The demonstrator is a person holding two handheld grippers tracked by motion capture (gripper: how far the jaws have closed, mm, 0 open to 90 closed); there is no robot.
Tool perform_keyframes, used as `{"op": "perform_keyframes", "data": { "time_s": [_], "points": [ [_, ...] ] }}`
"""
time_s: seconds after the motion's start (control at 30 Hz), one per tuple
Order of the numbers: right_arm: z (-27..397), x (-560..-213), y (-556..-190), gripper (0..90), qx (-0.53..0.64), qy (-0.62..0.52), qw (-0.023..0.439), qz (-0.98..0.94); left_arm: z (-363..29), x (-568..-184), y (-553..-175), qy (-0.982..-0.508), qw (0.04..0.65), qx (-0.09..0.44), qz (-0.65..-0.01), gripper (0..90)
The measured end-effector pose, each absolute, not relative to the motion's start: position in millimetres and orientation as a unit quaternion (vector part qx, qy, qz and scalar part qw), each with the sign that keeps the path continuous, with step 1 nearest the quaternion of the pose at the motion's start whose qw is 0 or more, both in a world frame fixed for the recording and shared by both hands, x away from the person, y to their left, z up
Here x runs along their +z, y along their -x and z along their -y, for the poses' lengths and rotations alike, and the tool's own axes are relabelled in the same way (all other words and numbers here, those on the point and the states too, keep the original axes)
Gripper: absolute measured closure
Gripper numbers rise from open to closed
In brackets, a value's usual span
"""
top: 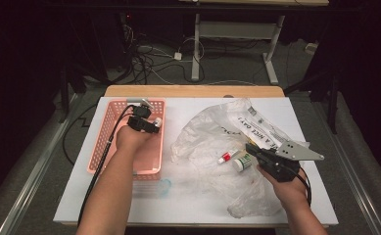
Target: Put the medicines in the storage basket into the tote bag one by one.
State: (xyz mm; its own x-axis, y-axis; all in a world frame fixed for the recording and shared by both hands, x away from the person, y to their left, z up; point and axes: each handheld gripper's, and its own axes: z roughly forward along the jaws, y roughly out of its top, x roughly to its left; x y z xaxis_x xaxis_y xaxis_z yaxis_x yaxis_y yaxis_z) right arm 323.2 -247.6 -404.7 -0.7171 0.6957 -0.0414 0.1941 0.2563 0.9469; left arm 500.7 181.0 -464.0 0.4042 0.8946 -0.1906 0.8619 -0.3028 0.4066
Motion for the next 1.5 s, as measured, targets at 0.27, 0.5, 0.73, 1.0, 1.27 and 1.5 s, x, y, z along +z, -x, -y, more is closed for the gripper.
{"op": "perform_keyframes", "data": {
  "time_s": [0.27, 0.5, 0.73, 1.0, 1.27, 1.5],
  "points": [
    [246.7, -402.6, -321.9, 90.0, 0.536, -0.292, 0.236, -0.756, -192.1, -450.6, -482.2, -0.799, 0.226, 0.05, -0.555, 58.1],
    [245.2, -402.7, -321.1, 90.0, 0.534, -0.291, 0.236, -0.758, -198.0, -434.5, -461.3, -0.796, 0.233, 0.063, -0.555, 58.1],
    [244.8, -403.3, -320.9, 90.0, 0.535, -0.29, 0.234, -0.758, -204.2, -423.4, -436.0, -0.795, 0.246, 0.062, -0.552, 58.1],
    [244.2, -401.4, -319.2, 90.0, 0.536, -0.29, 0.236, -0.757, -209.1, -410.0, -408.9, -0.801, 0.261, 0.07, -0.535, 58.1],
    [244.3, -401.9, -319.5, 90.0, 0.536, -0.289, 0.235, -0.757, -214.6, -403.2, -375.2, -0.802, 0.295, 0.069, -0.515, 58.1],
    [242.0, -402.2, -318.7, 90.0, 0.535, -0.289, 0.232, -0.759, -217.5, -408.1, -351.2, -0.805, 0.314, 0.076, -0.497, 58.0]
  ]
}}
